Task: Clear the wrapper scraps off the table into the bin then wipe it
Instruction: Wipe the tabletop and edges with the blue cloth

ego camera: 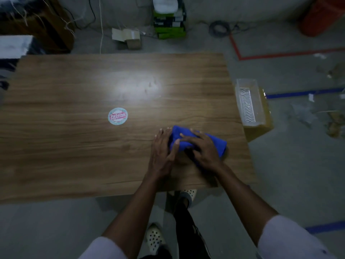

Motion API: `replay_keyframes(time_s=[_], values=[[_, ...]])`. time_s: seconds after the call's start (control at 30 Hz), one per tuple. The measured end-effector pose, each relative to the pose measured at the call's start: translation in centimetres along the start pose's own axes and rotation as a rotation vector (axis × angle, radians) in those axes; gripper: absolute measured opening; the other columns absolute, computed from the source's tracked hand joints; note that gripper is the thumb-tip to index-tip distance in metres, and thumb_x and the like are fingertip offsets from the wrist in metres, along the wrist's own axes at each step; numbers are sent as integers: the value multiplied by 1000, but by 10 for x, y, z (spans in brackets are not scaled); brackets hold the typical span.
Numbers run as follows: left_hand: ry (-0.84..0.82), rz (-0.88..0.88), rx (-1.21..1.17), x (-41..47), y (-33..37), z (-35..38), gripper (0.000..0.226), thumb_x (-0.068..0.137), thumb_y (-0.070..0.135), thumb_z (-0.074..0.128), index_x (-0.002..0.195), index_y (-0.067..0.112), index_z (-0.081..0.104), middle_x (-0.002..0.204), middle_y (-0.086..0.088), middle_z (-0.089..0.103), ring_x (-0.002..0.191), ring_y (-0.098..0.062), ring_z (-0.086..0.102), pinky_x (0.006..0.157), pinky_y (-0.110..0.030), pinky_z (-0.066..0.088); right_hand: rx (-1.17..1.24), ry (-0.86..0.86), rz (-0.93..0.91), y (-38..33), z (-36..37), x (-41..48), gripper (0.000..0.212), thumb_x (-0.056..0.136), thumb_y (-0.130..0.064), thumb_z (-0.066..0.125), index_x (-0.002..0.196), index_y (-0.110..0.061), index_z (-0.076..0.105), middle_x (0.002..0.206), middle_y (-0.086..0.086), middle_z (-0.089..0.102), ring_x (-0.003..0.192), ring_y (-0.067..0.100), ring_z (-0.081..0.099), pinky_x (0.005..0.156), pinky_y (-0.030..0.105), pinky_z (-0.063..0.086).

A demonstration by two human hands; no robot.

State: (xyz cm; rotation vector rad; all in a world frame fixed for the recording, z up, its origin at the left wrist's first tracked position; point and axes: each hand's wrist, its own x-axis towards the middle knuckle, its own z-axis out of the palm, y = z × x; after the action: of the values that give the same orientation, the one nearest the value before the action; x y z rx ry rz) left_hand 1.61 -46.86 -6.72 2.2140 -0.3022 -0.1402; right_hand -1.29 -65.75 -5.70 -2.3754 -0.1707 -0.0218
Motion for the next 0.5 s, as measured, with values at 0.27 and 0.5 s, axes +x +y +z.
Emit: replay_keyframes(time_s=[0.27,0.5], values=[[167,58,99,-14,-9,-6,50,103,41,37,130,13,68,141,-7,63,140,-30,48,117,-47,36,-311,109,341,16,-4,18,58,100,-59,41,154,-40,37,166,-8,28,155,26,19,124,51,15],[-2,198,465,-55,-22,12,56,102,41,39,152,17,46,166,-6,32,155,-26,23,127,-47,13,-455,-21,161,-7,29,-33,68,85,-32,55,151,-46,41,165,-18,28,155,23,21,119,50,24]])
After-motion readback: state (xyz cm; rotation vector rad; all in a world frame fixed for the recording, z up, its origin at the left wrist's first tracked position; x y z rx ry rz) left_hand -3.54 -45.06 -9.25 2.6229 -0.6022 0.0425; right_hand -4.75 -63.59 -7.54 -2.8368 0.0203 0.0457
